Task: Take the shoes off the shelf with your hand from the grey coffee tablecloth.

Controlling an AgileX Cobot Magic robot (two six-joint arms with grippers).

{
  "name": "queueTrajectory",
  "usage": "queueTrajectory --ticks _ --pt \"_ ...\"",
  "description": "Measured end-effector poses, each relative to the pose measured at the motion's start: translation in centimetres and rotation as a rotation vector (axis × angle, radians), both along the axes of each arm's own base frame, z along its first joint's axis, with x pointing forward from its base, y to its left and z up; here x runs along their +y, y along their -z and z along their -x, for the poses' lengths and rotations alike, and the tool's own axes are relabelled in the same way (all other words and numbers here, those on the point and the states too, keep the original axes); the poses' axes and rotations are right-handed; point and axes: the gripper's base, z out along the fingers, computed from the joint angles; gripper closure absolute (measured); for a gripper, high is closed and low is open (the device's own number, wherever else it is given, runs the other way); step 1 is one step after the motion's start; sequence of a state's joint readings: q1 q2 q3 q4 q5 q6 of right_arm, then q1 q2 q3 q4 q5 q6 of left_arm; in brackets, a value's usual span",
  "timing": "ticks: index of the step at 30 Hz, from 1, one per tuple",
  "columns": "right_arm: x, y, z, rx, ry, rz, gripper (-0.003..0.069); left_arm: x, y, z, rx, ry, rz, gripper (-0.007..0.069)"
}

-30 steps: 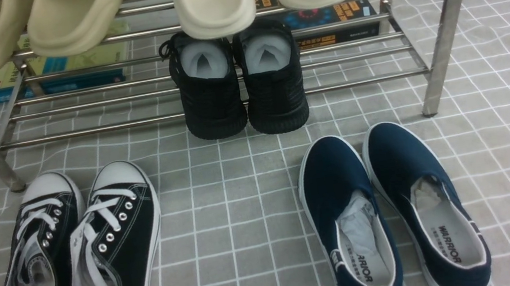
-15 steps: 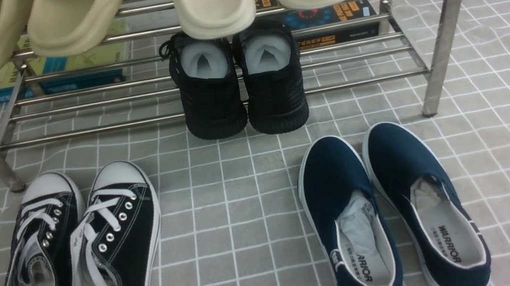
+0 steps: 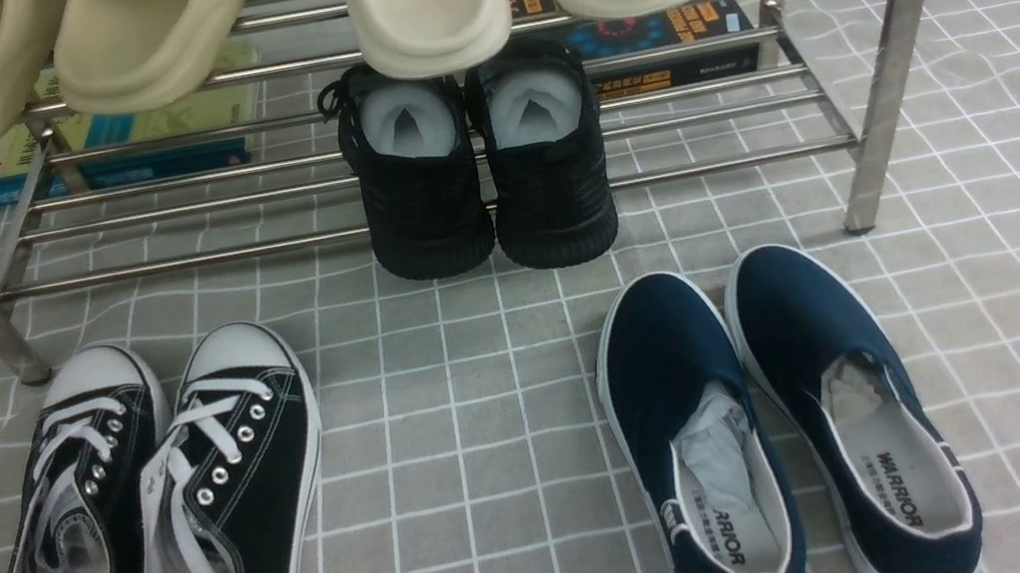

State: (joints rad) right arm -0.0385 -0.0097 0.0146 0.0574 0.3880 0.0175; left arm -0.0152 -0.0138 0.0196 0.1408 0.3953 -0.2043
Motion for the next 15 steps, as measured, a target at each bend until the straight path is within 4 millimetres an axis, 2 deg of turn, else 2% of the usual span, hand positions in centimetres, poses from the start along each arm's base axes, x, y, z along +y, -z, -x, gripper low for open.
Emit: queueTrajectory --ticks 15 --pt "0.0 0.0 0.0 0.0 0.0 0.0 0.042 0.37 0.01 0.03 -0.003 -0.072 0.0 0.056"
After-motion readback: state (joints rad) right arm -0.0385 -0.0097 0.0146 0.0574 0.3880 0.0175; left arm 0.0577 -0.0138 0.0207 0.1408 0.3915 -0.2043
